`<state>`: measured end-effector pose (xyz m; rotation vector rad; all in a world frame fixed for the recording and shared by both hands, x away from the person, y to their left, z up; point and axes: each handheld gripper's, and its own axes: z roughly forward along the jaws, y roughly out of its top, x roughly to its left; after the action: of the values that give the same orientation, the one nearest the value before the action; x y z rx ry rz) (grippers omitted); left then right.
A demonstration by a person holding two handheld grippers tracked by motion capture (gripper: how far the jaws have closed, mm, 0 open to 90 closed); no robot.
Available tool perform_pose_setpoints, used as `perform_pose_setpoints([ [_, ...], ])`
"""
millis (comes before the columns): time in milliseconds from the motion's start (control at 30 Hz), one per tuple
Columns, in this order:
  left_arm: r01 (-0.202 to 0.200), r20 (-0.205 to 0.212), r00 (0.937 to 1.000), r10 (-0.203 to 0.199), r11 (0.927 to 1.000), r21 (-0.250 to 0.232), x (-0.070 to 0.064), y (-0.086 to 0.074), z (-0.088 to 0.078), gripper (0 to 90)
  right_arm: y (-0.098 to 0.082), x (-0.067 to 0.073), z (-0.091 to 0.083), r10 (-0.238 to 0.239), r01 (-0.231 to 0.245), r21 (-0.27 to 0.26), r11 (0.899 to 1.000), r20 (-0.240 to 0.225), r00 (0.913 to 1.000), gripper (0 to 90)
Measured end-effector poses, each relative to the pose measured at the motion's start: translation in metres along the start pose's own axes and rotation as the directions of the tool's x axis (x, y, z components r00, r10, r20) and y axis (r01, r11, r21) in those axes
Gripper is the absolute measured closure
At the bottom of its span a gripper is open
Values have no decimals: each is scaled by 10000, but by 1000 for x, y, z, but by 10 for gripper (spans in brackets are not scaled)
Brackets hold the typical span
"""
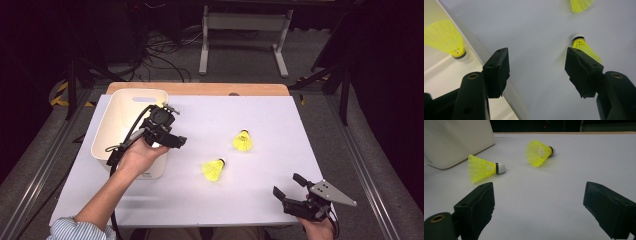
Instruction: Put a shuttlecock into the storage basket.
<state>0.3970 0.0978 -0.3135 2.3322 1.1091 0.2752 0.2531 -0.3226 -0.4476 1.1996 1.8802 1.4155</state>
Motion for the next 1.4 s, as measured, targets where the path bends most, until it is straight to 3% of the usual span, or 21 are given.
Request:
perform_pose_setpoints([
  [1033,-191,277,9994,186,9997,183,-8,-1,14,364,0,1,0,58,-58,44,10000,-25,10000,108],
  [1267,-308,338,9990,297,9989,341,-11,-2,20,362,1,2,1,67,-66,53,10000,-93,9999,107],
  [1400,-304,356,9989,291,9989,344,-13,-2,20,363,0,4,2,215,-212,90,9997,-387,9990,106],
])
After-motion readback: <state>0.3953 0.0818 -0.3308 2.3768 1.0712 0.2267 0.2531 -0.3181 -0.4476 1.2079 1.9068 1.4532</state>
